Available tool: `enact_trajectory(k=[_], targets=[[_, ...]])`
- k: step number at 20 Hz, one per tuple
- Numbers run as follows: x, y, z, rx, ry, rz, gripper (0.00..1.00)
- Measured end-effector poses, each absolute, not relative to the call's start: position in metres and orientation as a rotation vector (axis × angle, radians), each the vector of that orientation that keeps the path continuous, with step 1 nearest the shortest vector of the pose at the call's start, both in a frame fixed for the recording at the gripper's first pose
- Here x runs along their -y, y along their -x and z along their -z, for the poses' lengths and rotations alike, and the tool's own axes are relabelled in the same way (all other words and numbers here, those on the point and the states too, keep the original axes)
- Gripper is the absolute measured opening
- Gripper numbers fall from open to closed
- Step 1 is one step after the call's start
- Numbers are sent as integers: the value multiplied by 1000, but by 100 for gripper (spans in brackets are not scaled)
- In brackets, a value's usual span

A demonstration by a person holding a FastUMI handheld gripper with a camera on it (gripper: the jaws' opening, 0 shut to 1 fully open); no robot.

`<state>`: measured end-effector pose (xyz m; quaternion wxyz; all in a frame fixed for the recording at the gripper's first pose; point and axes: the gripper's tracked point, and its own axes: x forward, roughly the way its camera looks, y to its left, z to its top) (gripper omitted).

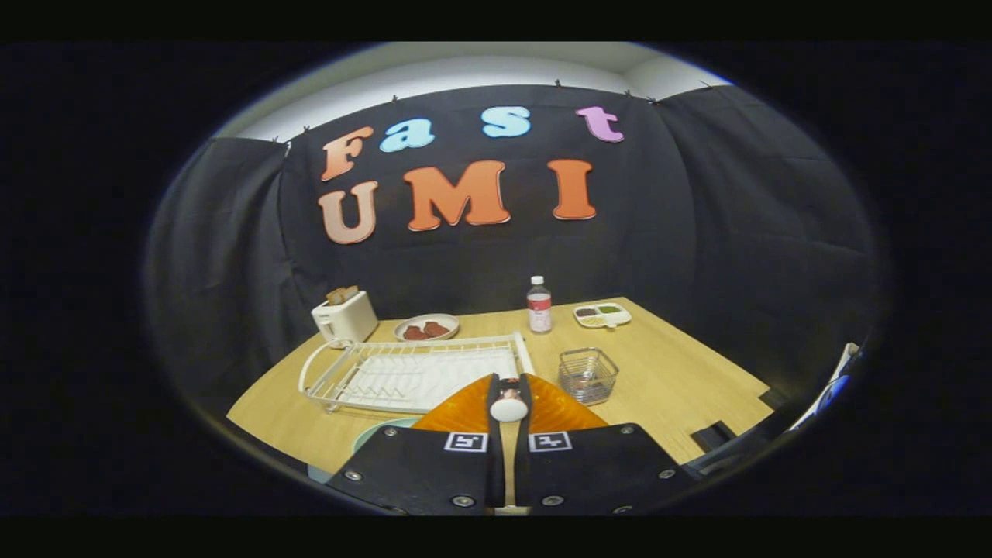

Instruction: Take the plate from the dish rack, then take the spoon from the basket and place it into the plate.

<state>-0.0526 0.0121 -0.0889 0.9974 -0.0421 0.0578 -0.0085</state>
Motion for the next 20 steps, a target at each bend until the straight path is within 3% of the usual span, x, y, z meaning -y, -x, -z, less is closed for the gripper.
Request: enact_trajectory(k=[11, 20], targets=[[-104, 46, 179, -222, 155, -258, 5], [-119, 22, 228, -284, 224, -337, 7]])
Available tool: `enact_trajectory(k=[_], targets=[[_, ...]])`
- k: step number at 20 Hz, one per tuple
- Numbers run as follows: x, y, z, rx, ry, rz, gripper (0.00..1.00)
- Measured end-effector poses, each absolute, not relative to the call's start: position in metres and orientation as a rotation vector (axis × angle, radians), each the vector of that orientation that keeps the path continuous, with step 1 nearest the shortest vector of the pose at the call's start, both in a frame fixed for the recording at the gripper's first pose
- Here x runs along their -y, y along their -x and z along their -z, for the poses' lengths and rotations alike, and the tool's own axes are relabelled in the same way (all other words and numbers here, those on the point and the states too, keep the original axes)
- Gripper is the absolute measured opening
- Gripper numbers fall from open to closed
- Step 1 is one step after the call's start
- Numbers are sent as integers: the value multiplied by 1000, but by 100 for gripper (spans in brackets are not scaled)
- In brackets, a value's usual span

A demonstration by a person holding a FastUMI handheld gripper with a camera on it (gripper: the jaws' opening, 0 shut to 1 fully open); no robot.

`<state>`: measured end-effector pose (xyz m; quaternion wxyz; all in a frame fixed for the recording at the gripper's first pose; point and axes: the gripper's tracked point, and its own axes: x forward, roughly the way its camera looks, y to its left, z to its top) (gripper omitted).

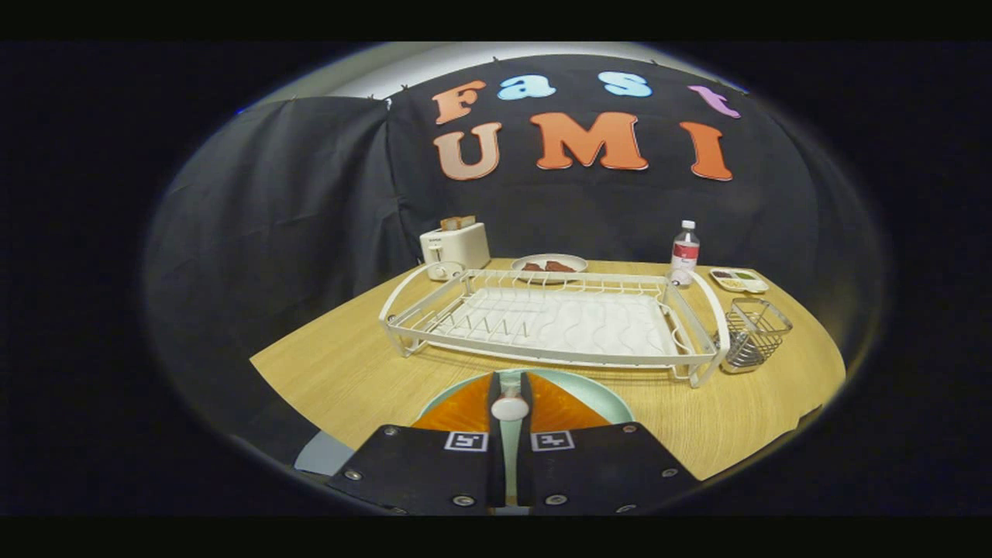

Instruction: Take the plate from the dish rack, then take the spoon from the basket and place it into the plate.

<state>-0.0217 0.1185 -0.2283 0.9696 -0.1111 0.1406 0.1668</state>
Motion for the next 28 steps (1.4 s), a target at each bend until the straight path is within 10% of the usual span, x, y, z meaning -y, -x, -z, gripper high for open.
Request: enact_trajectory(k=[7, 14, 28], targets=[[-109, 25, 238, -333, 237, -316, 19], [-73, 13, 194, -306, 220, -233, 98], [52, 8, 56, -131, 111, 1, 98]])
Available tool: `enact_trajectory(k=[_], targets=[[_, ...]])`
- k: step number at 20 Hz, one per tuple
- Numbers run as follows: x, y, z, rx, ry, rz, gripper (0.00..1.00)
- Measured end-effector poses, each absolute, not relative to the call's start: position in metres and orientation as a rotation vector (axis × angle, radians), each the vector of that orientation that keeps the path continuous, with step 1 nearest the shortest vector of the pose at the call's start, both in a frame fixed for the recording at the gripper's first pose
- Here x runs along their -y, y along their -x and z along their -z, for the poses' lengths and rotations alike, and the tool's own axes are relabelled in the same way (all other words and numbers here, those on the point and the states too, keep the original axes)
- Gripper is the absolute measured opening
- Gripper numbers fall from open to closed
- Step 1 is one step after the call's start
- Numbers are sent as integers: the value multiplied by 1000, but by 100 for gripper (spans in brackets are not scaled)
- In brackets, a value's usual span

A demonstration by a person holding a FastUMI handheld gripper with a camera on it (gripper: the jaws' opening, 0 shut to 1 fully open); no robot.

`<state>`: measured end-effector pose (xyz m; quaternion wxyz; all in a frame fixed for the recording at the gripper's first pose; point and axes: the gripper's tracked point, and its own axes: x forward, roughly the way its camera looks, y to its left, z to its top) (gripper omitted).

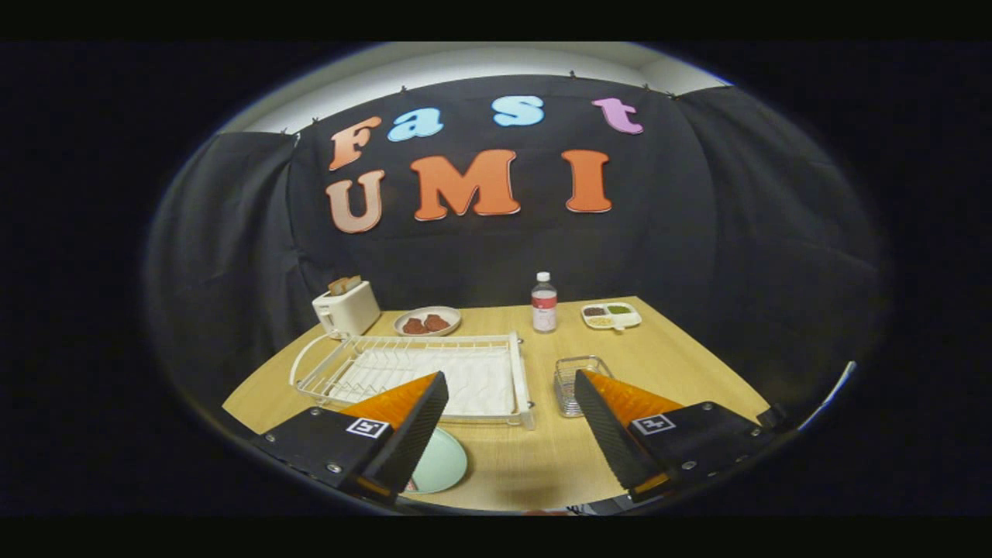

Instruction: Take the plate from the dish rack, then take the spoon from the basket and place it into the plate.

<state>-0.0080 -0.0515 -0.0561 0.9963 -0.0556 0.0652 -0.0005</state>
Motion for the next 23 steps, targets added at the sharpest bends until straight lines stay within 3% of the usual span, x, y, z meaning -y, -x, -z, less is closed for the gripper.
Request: enact_trajectory(k=[7, 23], targets=[[78, 9, 9, -45, 90, 66, 98], [87, 1, -3, 4, 81, 101, 98]])
